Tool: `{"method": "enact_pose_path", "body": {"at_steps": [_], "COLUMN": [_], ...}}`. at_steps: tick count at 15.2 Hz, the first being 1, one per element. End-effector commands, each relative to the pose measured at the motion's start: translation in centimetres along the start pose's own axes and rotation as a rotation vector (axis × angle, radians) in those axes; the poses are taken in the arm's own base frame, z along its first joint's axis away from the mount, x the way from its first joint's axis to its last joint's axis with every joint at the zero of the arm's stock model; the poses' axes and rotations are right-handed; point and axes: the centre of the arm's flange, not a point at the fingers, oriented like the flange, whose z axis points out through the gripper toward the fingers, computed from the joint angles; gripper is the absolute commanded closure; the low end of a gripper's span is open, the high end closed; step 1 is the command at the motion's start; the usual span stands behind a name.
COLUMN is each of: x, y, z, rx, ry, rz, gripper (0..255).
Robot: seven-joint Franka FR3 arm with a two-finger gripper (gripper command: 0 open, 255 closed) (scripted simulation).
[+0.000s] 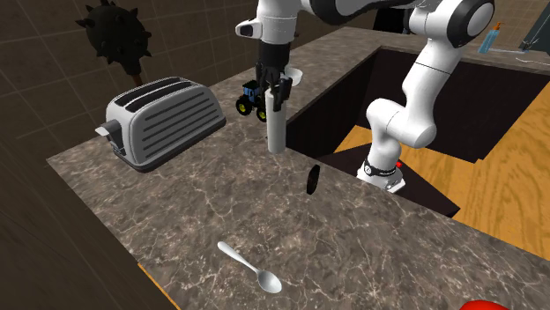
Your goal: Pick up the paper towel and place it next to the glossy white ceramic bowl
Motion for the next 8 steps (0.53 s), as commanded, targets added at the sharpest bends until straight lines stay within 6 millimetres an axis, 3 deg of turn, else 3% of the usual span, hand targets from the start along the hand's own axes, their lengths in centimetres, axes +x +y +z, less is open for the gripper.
{"method": "enact_pose_path", "body": {"at_steps": [1,8], "x": [0.0,0.2], "y": [0.1,0.3], "z": [-1.0,-4.7], "rx": [0.0,0.0], "ry": [0.0,0.0], "rz": [0.0,0.0], "gripper": [255,255]}}
